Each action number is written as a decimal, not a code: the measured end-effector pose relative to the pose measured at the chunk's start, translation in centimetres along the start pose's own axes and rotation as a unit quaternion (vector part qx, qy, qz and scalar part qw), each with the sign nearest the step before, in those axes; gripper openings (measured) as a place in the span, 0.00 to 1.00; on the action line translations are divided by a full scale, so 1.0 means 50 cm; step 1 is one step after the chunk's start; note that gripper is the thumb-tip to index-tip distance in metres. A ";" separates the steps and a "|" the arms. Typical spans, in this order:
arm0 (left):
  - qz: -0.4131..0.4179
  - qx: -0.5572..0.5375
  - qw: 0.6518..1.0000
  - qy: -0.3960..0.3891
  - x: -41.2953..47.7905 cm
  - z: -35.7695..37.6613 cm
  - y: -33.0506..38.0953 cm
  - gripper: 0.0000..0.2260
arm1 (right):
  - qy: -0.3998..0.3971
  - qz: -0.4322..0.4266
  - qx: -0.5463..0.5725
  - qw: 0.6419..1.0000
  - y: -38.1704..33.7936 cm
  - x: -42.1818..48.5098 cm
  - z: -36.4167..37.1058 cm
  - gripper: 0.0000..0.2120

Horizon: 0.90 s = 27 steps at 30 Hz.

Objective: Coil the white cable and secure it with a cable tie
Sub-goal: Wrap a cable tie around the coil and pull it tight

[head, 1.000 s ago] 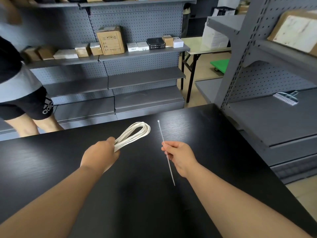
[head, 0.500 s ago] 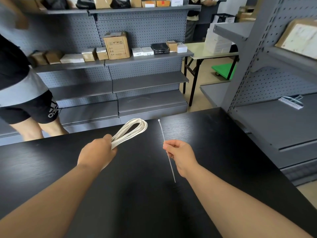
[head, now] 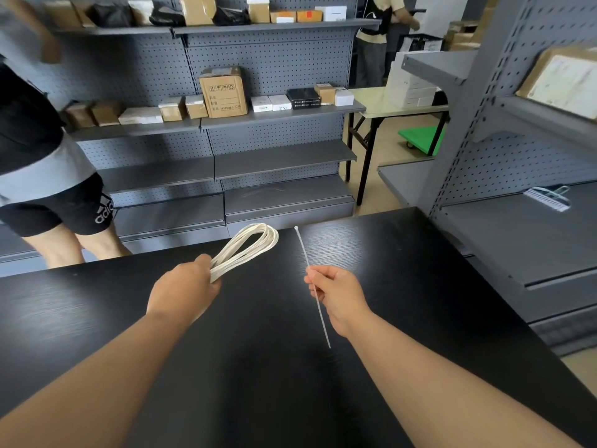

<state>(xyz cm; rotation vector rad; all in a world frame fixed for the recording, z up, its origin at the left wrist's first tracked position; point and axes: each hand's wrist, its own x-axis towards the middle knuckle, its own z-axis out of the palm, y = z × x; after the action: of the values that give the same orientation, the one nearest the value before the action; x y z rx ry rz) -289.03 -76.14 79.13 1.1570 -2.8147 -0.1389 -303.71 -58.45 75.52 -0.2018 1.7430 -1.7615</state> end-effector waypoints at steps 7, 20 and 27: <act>0.017 -0.025 0.999 0.011 -0.015 -0.007 0.045 0.07 | 0.007 0.006 0.011 1.000 -0.005 -0.013 -0.005 0.03; 0.089 -0.047 0.995 -0.014 -0.048 -0.007 0.183 0.09 | 0.033 0.058 0.034 0.997 -0.001 -0.054 -0.003 0.06; 0.087 -0.092 0.990 -0.058 -0.056 0.013 0.205 0.10 | -0.020 0.058 0.061 0.996 0.002 -0.076 0.000 0.08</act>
<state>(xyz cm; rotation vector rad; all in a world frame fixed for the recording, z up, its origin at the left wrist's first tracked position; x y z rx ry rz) -294.29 -66.88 79.56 0.8865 -2.9112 -0.4554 -300.69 -56.38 76.64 -0.0812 1.5816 -1.7603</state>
